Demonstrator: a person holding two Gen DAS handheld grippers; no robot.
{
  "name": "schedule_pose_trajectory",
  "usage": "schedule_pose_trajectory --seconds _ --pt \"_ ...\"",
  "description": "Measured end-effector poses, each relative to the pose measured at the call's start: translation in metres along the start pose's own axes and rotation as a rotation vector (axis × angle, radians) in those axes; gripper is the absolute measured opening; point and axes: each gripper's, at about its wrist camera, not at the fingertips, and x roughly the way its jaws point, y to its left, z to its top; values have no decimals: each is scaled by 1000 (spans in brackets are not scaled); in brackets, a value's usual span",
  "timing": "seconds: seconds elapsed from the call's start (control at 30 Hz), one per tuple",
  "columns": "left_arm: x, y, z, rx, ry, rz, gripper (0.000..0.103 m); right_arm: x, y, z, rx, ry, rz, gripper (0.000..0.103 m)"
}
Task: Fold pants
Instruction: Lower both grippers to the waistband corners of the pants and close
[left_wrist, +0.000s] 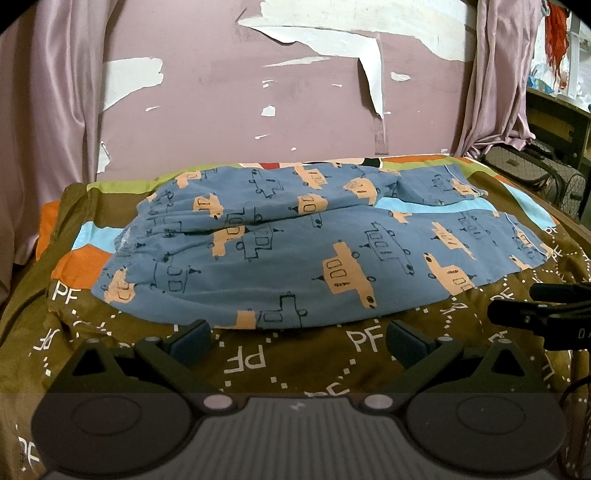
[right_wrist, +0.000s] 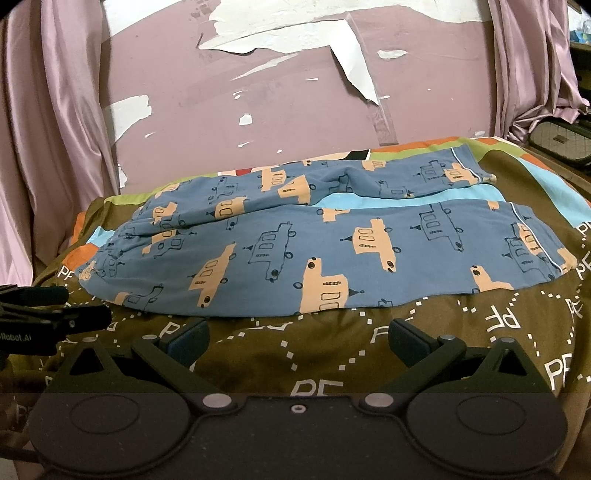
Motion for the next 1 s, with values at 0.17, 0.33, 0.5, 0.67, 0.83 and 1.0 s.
schedule_pose_trajectory --seconds 0.17,0.33,0.5,0.67,0.83,1.0 --pt "3 2 0 -9 12 15 103 0 0 0 1 -2 0 103" --pt "7 4 3 -13 27 31 103 -5 0 7 -1 -11 10 103" --pt "17 14 25 -36 36 80 103 -4 -19 37 67 8 51 103" --pt "39 31 68 -58 68 166 103 17 -36 84 23 60 133 103" --pt "65 60 132 -16 141 263 103 57 -48 148 -120 93 177 103" --pt "85 94 207 105 133 277 103 126 -43 218 -371 132 370 103"
